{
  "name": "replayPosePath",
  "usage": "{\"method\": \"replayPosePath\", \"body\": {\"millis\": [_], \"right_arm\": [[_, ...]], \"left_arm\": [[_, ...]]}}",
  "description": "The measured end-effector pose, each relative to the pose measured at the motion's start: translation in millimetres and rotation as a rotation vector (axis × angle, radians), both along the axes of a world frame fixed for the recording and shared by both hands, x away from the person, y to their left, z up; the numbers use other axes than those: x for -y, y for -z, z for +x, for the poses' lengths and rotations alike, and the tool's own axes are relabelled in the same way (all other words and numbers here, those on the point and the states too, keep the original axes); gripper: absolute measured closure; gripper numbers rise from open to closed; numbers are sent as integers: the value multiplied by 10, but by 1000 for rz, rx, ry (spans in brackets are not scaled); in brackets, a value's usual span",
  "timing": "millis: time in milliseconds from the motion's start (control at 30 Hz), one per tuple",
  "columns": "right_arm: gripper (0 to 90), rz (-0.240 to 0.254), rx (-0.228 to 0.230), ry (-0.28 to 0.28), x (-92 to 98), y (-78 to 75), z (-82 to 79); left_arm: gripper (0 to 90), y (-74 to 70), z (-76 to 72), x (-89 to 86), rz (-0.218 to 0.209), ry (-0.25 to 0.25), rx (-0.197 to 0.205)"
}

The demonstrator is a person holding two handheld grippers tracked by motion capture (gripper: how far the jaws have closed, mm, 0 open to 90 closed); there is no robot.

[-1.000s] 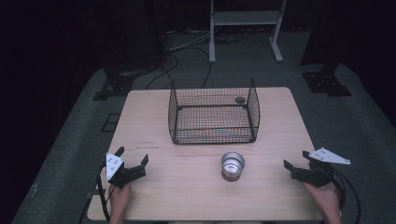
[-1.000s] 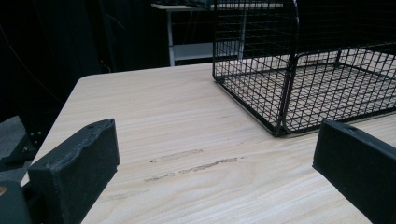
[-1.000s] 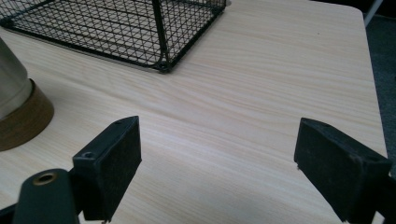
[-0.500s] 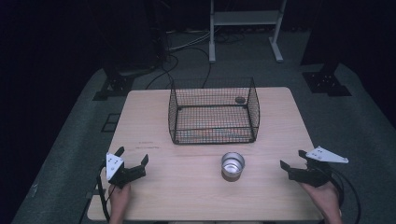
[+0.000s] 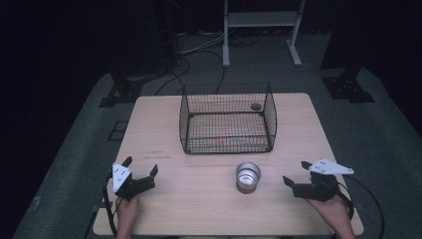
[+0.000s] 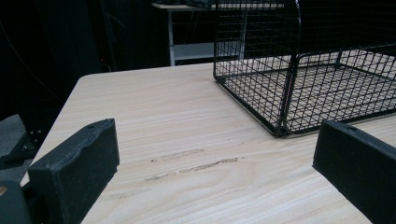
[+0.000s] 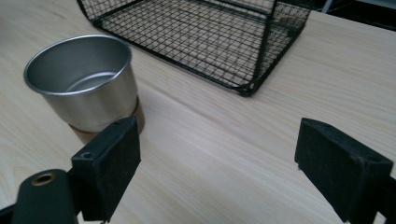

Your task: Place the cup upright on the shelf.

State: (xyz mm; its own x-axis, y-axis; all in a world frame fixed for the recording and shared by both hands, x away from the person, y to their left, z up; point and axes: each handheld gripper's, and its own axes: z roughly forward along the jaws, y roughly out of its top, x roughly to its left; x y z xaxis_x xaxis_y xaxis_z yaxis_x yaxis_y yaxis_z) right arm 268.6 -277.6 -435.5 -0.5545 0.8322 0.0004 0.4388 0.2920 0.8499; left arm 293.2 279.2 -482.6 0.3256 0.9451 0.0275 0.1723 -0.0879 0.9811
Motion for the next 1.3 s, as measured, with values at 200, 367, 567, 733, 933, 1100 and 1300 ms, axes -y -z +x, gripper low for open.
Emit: {"method": "replayPosePath", "body": {"millis": [200, 367, 567, 733, 933, 1100, 1300], "right_arm": [[136, -10, -12, -54, -173, 20, 3], [136, -19, -15, -86, -287, 24, -8], [126, -10, -31, -121, -395, 36, -35], [126, -13, -32, -146, -499, 51, -44], [125, -15, -39, -182, -607, 64, -44], [124, -20, -43, -190, -658, 72, -48], [100, -20, -43, -200, -746, 86, -40]], "left_arm": [[0, 0, 1, -2, -1, 0, 0], [0, 0, 0, -2, -2, 1, 0], [0, 0, -2, 0, 3, 2, 0], [0, 0, 0, -3, -1, 0, 0], [0, -1, -1, -1, 2, 1, 0], [0, -1, -1, -4, -1, 1, -1], [0, -1, -2, -5, -2, 1, -1]]}}
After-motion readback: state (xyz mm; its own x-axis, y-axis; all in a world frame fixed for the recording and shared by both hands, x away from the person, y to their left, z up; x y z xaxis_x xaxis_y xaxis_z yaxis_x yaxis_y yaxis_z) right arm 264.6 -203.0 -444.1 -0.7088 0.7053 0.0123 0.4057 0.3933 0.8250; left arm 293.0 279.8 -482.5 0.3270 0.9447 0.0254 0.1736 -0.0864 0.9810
